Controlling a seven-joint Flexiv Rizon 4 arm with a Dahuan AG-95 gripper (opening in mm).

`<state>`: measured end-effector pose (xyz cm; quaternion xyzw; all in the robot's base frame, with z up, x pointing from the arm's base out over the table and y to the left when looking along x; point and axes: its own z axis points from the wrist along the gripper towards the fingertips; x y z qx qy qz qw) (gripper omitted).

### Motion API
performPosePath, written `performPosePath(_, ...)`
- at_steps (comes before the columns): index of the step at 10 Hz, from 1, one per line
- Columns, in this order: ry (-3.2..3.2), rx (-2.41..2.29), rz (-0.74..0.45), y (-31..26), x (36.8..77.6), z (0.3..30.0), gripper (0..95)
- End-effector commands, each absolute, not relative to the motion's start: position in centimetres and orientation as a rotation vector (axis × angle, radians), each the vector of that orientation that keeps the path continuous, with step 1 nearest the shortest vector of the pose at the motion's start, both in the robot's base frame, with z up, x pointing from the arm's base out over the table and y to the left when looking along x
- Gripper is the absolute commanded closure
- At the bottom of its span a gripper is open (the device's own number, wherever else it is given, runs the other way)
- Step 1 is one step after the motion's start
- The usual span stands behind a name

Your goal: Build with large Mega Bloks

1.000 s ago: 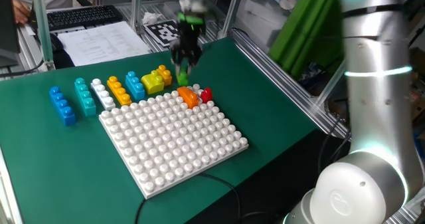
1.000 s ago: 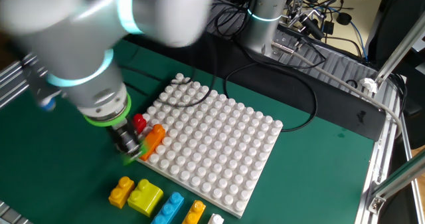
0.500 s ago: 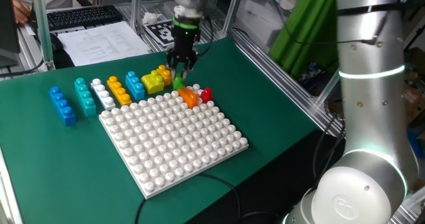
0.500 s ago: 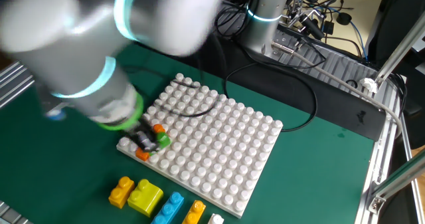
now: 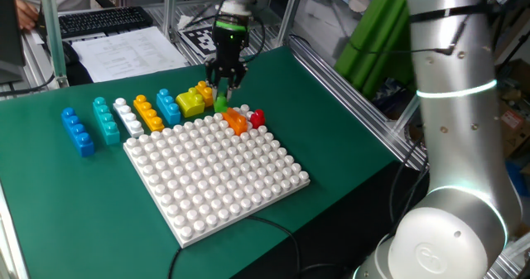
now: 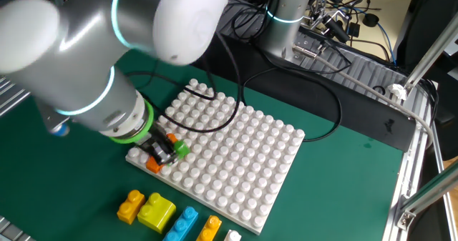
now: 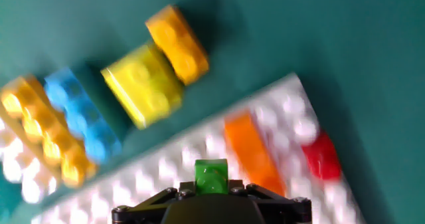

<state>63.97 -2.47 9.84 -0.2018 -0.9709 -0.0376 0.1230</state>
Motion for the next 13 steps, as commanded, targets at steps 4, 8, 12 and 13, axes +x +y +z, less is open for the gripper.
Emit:
performPosePath(4, -2.835, -0.374, -0.133, -2.1, 63.8, 9.8, 95.0)
performPosePath(8, -2.852, -0.328, -0.122, -2.0, 63.4, 9.5, 95.0)
performPosePath(12, -2.898, -0.284, -0.073, -2.0, 62.0, 8.9, 95.0)
performPosePath(13, -2.900, -0.286, -0.076, -2.0, 61.6, 8.8, 95.0)
